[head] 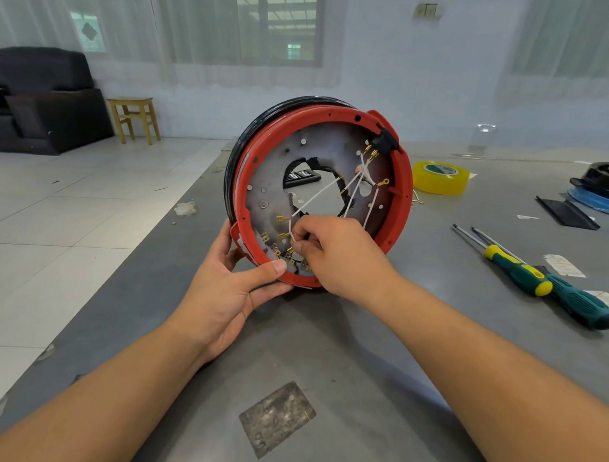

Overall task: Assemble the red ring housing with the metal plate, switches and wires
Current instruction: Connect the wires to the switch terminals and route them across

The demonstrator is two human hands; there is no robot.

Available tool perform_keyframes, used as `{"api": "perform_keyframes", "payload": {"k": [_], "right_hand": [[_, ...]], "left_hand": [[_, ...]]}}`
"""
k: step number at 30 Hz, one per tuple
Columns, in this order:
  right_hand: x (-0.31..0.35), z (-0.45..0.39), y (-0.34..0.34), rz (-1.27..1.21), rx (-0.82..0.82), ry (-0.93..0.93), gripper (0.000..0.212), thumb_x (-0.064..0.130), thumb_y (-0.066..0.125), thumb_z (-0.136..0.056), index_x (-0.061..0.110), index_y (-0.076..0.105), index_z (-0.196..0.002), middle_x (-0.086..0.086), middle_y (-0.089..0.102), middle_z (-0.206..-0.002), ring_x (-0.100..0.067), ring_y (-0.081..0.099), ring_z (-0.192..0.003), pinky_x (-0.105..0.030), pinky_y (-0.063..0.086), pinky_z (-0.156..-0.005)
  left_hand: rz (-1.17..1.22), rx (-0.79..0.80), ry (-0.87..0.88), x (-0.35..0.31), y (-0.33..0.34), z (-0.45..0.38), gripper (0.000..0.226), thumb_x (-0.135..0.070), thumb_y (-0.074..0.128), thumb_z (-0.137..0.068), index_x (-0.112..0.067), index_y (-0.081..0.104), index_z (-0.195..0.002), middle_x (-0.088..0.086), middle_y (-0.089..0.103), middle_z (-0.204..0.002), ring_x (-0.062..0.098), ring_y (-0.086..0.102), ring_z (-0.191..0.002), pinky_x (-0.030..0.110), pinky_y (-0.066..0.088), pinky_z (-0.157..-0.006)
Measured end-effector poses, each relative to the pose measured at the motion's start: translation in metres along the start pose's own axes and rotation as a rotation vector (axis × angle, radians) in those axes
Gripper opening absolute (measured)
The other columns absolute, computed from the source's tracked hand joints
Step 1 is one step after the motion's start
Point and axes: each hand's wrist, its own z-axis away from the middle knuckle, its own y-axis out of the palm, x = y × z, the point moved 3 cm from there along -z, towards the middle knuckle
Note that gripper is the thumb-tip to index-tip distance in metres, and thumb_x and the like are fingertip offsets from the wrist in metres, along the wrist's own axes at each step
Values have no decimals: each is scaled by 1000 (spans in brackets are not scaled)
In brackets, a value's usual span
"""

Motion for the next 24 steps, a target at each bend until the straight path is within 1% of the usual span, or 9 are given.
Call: {"api": "perform_keyframes", "payload": {"k": [3,6,8,10,12,16,18,22,24], "right_hand": [[2,0,-1,19,7,-20,16,19,57,-101,19,59,-85,5,53,-73,-17,51,-68,-35,46,-63],[4,0,-1,56,30,-44,17,18,54,-101,20,56,-85,-2,57,-85,-24,57,-79,-43,52,-72],[5,1,0,68,34,-53,15,19,53,-101,19,57,-87,-4,58,-89,-28,59,-81,-46,53,-74],[5,2,0,91,20,-52,13,22,53,-101,20,61,-90,-2,58,-92,-29,60,-82,-46,54,-73],[6,3,0,134,-3,-48,13,26,54,-101,25,65,-95,2,59,-94,-28,61,-85,-43,55,-71],[10,5,1,151,-43,-43,13,30,58,-99,28,71,-98,6,61,-99,-26,63,-90,-40,54,-73],[9,4,0,137,-38,-36,13,30,58,-99,26,69,-97,6,62,-99,-25,63,-89,-41,54,-73],[8,3,-2,79,-36,-44,10,21,59,-99,19,65,-91,7,55,-83,-19,57,-80,-42,53,-72],[9,4,-2,81,-36,-52,11,19,58,-99,18,63,-89,6,54,-84,-19,55,-80,-41,51,-72]], "left_hand": [[-4,-3,-2,-1,0,1,78,4,83,-67,-30,65,-135,9,64,-139,37,75,-111,49,65,-84],[-4,-6,0,-2,1,1,74,3,84,-66,-31,68,-129,13,63,-138,35,76,-107,49,65,-83],[-4,-9,-2,-2,0,1,73,3,84,-66,-31,68,-128,15,62,-140,36,76,-107,49,65,-83],[0,-10,-6,-1,0,1,75,3,84,-66,-29,66,-133,14,62,-141,37,75,-110,50,65,-84],[5,-11,-8,-1,0,2,77,3,84,-67,-27,65,-136,13,61,-142,39,73,-114,51,65,-85],[4,-10,-1,-1,0,3,76,3,83,-68,-26,65,-135,12,63,-141,40,72,-115,49,65,-83],[8,-6,0,-1,0,3,76,3,84,-67,-27,66,-134,12,63,-141,38,74,-113,49,65,-83],[14,-7,5,-2,1,3,78,3,84,-66,-28,65,-136,11,63,-139,32,76,-105,44,66,-80],[17,-5,5,-2,1,3,79,4,83,-66,-28,65,-136,10,65,-138,32,76,-105,44,65,-80]]}}
